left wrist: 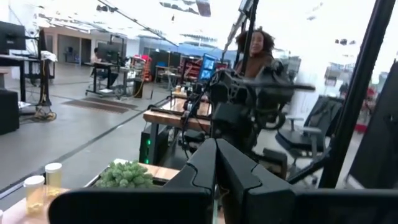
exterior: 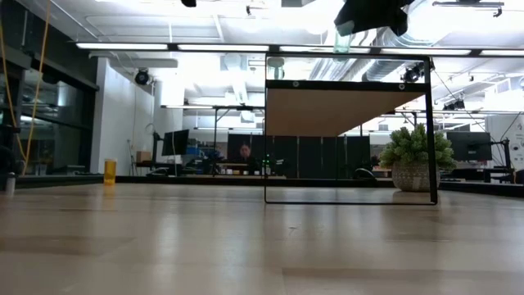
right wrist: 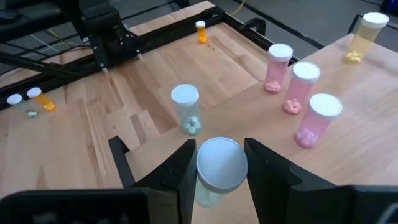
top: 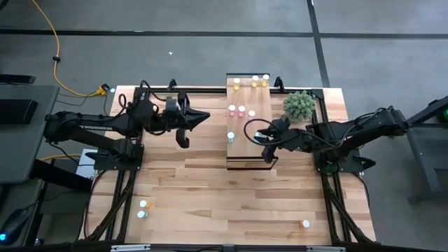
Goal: Pick and place medicine bottles onto shelf by color
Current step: Put the right blue pill bottle on the shelf aligned with the other blue pill bottle
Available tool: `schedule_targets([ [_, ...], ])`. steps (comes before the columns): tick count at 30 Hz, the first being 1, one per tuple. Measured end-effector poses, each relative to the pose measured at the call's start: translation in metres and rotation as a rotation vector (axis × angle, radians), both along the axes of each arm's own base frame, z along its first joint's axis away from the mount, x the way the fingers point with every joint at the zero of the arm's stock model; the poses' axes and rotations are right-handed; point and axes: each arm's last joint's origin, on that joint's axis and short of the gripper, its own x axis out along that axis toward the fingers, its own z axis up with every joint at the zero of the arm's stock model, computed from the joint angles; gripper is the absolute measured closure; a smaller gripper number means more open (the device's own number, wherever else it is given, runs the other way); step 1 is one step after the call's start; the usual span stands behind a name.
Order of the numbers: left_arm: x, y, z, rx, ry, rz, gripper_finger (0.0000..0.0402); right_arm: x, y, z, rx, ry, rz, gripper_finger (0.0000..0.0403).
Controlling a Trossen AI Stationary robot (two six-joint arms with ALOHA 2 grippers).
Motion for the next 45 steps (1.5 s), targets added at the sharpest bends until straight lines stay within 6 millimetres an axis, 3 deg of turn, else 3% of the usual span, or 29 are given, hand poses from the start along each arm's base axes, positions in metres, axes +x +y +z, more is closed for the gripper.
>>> schedule_targets([
  [15,0.0,0.0,-0.002,0.052,0.029,0.002,0.0401,0.004,0.001,-0.002,-0.002,-0.006,0.003,0.0294],
  [26,-0.002,0.001,-0.001,0.076,0.042,0.074,0.0401,0.031,0.004,-0.018,-0.057,-0.01,-0.034,0.0294],
  [38,-0.046,-0.006,0.021,0.148,0.021,0.079,0.0401,0.038,0.002,-0.023,-0.163,0.046,0.014,0.0294],
  [45,-0.06,-0.008,0.027,0.142,-0.015,0.09,0.0401,0.048,0.004,-0.03,-0.26,0.096,0.086,0.0294],
])
